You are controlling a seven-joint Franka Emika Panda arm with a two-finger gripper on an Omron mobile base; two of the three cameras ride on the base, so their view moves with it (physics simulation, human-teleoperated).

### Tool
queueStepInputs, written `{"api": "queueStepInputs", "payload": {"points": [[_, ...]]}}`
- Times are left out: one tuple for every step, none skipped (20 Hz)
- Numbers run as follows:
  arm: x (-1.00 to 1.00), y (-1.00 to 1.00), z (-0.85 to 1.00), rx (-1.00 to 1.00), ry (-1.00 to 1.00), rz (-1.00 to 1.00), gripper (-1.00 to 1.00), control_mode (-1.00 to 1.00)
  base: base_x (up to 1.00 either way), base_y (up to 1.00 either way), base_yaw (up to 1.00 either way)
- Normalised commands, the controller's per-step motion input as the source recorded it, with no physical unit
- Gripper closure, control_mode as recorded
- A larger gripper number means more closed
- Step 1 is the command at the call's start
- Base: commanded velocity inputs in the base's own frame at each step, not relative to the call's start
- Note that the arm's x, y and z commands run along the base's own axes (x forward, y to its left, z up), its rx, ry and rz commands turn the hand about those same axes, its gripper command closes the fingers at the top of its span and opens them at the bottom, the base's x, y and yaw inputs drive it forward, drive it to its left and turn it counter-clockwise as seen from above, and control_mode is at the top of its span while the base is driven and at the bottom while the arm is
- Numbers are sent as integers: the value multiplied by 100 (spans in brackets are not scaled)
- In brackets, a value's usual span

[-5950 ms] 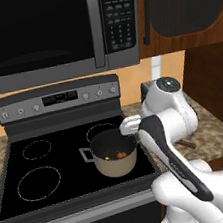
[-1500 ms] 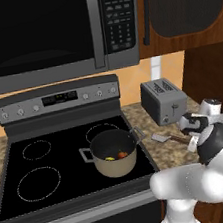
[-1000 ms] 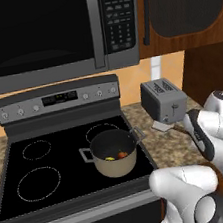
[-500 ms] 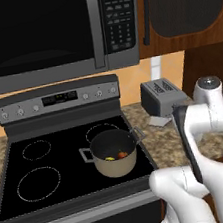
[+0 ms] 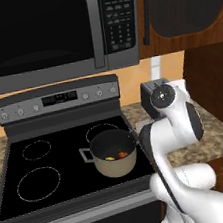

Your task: Put the lemon and bell pepper in the pot. Retrieve the spatula and lightly stir the vegetables in the pot.

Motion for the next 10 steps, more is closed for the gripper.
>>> {"api": "queueStepInputs", "payload": {"points": [[25, 100, 69, -52, 2, 22, 100, -100, 0, 0, 0], [36, 100, 51, -52, 3, 21, 100, -100, 0, 0, 0], [41, 100, 34, -54, 5, 20, 100, -100, 0, 0, 0], [51, 100, 15, -53, 10, 17, 100, -100, 0, 0, 0], [67, 100, 0, -50, 21, 14, 100, -100, 0, 0, 0], [74, 100, 0, -49, 27, 13, 100, -100, 0, 0, 0], [86, 93, 0, -49, 33, 12, 100, -100, 0, 0, 0], [95, 89, 0, -49, 35, 10, 100, -100, 0, 0, 0], [96, 86, 0, -50, 30, 8, 100, -100, 0, 0, 0], [91, 84, 0, -49, 26, 7, 100, -100, 0, 0, 0]]}}
